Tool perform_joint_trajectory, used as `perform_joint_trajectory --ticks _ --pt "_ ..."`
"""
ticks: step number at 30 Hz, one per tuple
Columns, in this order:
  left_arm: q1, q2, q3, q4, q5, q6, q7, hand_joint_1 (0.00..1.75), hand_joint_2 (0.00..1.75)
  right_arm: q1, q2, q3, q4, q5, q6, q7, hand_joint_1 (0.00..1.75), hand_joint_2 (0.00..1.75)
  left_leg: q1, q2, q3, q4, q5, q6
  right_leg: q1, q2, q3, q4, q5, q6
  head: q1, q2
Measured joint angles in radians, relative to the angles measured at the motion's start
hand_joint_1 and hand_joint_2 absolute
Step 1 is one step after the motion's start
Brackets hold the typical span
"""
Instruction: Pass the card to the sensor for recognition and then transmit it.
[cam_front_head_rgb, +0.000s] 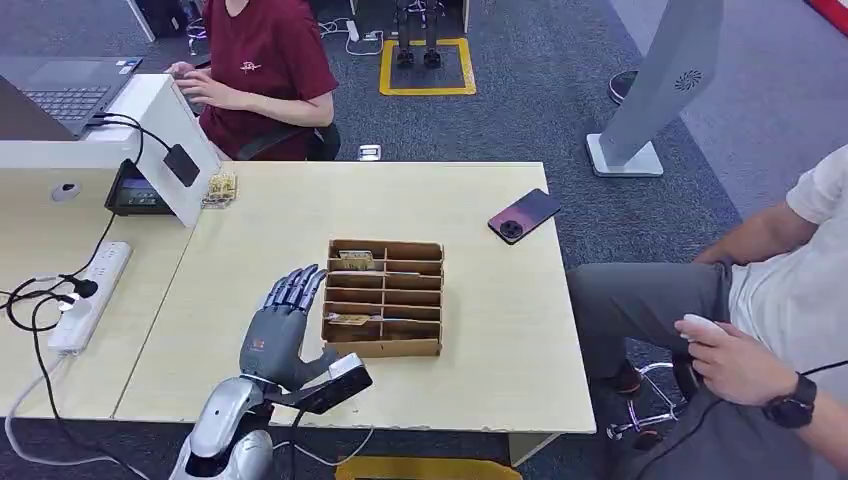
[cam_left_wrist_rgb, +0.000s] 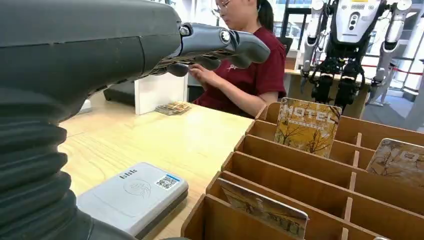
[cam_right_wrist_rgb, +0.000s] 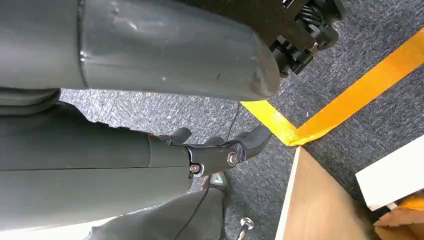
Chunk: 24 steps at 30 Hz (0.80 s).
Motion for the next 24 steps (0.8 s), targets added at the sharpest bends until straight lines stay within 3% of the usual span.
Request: perform_joint_trajectory --ticks 24 --pt "0.000 -0.013 0.000 0.067 0.021 0.000 0.000 0.00 1.75 -0.005 0.000 0.000 0.000 0.008 0.002 -0.002 0.00 0.00 0.000 0.000 0.000 0.000 0.000 0.000 0.000 0.000 0.000 0.000 0.000 0.000 0.000 0.000"
